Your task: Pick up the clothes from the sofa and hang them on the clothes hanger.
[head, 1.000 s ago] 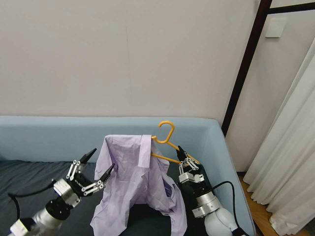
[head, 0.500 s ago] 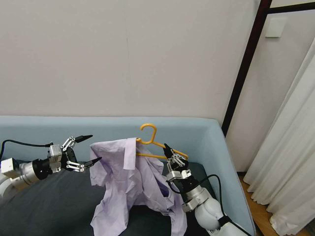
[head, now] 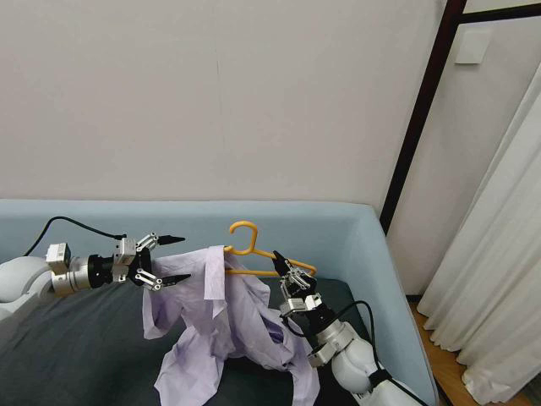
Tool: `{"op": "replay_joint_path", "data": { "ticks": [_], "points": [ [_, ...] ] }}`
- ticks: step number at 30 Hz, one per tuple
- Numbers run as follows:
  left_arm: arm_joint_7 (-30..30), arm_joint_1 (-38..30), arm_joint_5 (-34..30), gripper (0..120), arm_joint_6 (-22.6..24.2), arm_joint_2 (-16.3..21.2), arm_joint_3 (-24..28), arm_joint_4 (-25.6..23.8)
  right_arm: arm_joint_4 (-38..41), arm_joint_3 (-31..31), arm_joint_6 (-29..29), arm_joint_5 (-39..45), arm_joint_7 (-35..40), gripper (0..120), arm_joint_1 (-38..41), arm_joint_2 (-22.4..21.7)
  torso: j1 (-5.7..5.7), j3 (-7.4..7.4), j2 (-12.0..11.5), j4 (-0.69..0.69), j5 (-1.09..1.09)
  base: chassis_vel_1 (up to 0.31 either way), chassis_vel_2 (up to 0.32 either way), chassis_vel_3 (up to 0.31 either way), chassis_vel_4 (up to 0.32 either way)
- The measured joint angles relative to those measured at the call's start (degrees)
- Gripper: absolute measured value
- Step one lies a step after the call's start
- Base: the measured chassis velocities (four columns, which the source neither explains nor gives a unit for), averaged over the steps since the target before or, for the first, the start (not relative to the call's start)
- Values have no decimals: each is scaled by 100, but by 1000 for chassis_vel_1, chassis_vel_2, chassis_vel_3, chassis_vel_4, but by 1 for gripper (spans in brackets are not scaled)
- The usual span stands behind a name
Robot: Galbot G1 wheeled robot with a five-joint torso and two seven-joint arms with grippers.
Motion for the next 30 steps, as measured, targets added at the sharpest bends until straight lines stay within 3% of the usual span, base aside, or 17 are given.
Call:
{"op": "replay_joint_path", "data": {
  "ticks": [1, 6, 12, 21, 26, 30],
  "points": [
    [0, 0, 0, 84, 0, 0, 0, 0, 0, 0, 0, 0, 0, 5, 0, 0, 0, 0, 0, 0, 0, 0, 0, 0, 0],
    [500, -268, 141, 59, 146, -80, 142, 232, -9, 32, 30, -79, 0, 5, 26, 8, 0, -1, 0, 1, 1, 0, 0, 0, 0],
    [845, -444, 263, 39, 225, -184, 230, 442, -56, 43, 92, -200, 79, 5, 52, 50, 0, -1, 0, 1, 0, 0, 0, 0, 0],
    [955, -803, 336, 7, 260, -500, 512, 721, 10, 49, 147, -185, 181, 5, 12, 30, -1, -1, 0, 0, 1, 0, 0, 0, 0],
    [957, -889, 364, 7, 248, -605, 584, 801, 109, -10, 83, 227, 118, 5, -31, -66, -1, 0, 1, 1, 0, 0, 0, 0, 0],
    [954, -931, 387, 7, 251, -665, 594, 877, 274, -106, 40, 1146, -37, 20, -124, -176, -1, -1, 0, 1, 1, 0, 0, 0, 0]
  ]
}}
